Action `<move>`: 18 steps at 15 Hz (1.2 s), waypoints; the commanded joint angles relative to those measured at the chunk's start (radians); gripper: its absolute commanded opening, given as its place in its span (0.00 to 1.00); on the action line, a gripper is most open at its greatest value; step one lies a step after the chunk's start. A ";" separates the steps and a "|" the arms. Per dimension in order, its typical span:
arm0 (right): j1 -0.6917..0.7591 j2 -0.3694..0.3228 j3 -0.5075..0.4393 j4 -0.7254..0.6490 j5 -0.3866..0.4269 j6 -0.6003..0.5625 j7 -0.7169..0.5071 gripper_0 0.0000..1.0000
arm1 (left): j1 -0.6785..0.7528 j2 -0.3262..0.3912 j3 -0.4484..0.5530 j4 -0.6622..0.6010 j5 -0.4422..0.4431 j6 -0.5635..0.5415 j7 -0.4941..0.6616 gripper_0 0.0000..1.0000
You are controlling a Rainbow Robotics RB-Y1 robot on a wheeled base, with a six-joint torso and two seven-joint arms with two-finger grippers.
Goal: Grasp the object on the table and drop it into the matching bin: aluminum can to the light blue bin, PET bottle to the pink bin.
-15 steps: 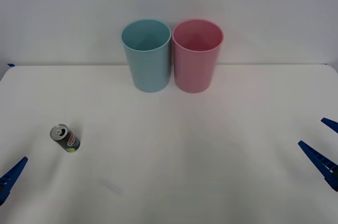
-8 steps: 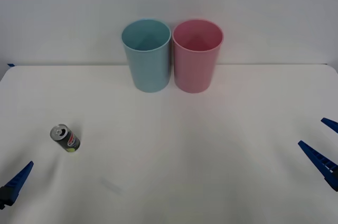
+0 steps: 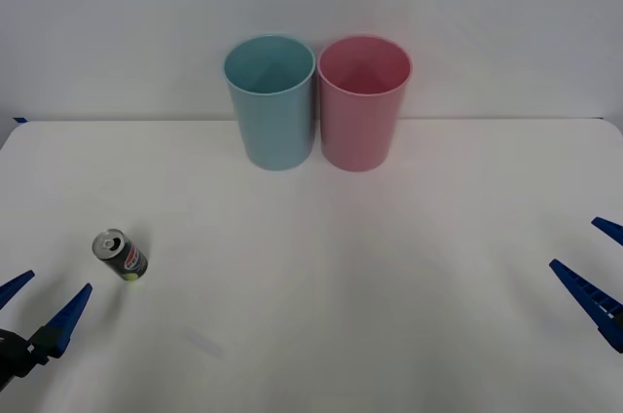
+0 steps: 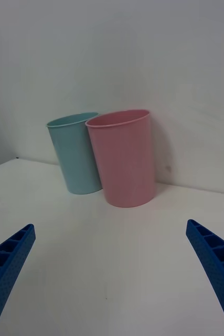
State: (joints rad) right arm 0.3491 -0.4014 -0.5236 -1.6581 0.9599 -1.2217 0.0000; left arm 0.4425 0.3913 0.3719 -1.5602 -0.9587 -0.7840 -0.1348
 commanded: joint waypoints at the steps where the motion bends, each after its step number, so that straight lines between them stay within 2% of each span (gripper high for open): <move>1: 0.000 0.000 0.000 0.000 0.000 0.000 0.000 1.00 | -0.031 -0.002 -0.022 0.026 -0.002 0.009 -0.022 1.00; 6: 0.000 0.000 0.000 0.000 0.000 0.000 0.000 1.00 | -0.093 -0.045 -0.024 0.060 -0.106 0.031 -0.063 1.00; 10: 0.000 0.000 0.000 0.000 0.000 0.000 0.000 1.00 | -0.119 -0.101 -0.028 0.065 -0.155 0.062 -0.072 1.00; 18: 0.000 0.000 0.000 0.000 0.000 0.000 0.000 1.00 | -0.248 -0.117 -0.068 0.204 -0.152 0.074 -0.108 1.00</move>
State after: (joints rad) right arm 0.3491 -0.4014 -0.5236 -1.6580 0.9599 -1.2217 0.0000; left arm 0.2085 0.2745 0.3051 -1.3695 -1.1110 -0.7103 -0.2399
